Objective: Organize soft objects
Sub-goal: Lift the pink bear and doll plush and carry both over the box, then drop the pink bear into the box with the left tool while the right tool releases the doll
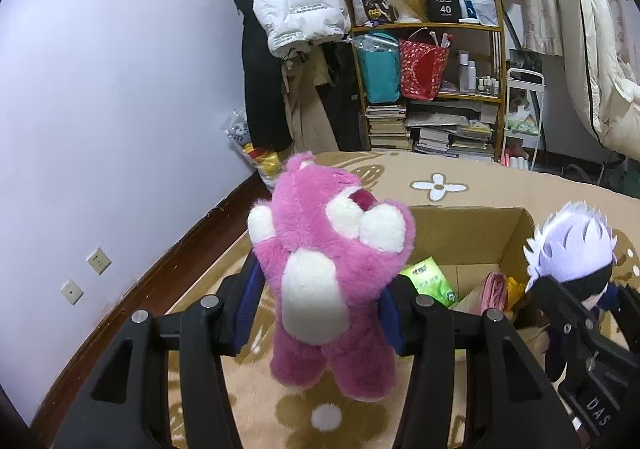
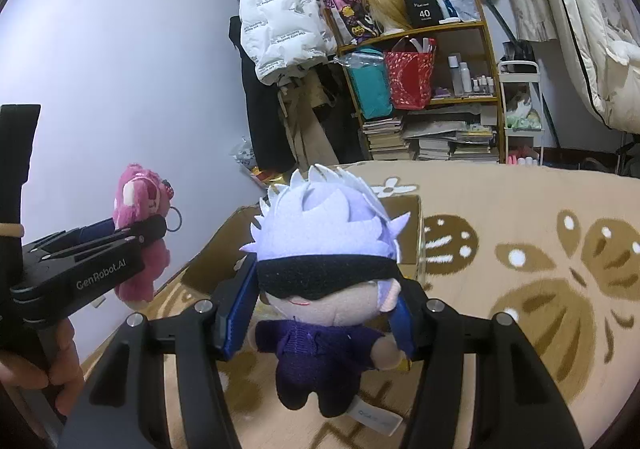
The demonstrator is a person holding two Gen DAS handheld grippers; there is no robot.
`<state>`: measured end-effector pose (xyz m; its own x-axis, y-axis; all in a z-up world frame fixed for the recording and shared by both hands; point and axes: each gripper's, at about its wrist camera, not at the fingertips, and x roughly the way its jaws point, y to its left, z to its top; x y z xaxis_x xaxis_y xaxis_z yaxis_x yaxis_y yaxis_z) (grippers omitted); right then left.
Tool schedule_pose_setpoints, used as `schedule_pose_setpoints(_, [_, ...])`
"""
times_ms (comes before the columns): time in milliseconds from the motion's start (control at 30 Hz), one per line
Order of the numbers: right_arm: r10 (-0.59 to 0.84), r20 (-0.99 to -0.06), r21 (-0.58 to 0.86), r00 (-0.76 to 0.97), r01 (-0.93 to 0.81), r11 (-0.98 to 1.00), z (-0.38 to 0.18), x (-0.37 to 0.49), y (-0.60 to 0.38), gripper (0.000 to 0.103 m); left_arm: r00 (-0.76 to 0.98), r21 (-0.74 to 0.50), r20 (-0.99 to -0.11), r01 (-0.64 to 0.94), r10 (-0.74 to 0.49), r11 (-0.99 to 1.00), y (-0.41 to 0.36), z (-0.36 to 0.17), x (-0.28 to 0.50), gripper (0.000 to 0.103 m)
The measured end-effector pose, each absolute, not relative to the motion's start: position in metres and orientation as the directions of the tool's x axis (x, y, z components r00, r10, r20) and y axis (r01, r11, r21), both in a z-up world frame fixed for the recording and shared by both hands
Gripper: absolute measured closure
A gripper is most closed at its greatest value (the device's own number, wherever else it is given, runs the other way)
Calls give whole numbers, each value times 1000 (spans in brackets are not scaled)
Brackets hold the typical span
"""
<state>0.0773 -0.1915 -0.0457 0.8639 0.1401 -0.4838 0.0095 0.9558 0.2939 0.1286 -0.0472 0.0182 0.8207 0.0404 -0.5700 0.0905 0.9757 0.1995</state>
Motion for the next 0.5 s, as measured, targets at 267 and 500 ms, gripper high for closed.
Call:
schedule_pose_setpoints(267, [140,-463,307,875,10,952,-40,98,-206,41,833,241,-553,124,31,962,-71,14,143,53])
schedule_pose_setpoints(500, [145,-458,301,877,-1,953,-38,118,-211,41,839,236,-544,147,6,961,-76,6,154,52])
